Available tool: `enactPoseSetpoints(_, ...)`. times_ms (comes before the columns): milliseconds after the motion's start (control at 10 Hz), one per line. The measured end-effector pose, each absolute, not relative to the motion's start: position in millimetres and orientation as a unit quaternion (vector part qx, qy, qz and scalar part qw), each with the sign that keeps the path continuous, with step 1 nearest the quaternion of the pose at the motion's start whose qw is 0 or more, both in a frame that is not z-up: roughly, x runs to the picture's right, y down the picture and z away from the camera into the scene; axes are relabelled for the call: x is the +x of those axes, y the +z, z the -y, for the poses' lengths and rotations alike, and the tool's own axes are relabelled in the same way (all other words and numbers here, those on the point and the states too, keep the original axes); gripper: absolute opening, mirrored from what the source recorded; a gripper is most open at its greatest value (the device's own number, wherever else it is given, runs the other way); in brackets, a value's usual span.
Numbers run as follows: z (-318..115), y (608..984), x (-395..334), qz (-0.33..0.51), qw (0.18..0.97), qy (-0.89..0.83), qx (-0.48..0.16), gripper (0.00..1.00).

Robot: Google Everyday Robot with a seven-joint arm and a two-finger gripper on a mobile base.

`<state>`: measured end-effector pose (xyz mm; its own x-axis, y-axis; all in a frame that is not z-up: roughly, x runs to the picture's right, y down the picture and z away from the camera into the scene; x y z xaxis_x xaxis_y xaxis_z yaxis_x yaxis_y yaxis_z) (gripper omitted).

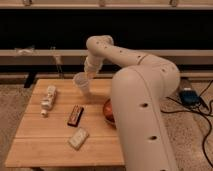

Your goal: Place the ceramic cup in the ceramic bowl

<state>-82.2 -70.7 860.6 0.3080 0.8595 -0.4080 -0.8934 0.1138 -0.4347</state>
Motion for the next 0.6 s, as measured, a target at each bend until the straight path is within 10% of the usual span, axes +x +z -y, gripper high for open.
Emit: enactPoseSetpoints(600,30,785,-1,0.002,0.725,0.615,-0.310,0.00)
